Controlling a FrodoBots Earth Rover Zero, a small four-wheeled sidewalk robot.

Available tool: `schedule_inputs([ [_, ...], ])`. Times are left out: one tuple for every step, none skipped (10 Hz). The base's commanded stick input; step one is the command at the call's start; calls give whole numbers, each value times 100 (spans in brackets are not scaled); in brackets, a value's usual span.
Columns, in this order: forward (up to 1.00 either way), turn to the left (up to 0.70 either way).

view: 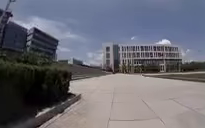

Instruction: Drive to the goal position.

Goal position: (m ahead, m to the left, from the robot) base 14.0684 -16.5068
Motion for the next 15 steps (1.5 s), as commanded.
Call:
schedule_inputs([
  [50,0],
  [50,0],
  [50,0],
  [50,0],
  [50,0],
  [50,0],
  [50,0],
  [50,0],
  [50,0],
  [50,0],
  [50,0],
  [50,0],
  [50,0],
  [50,0],
  [50,0],
])
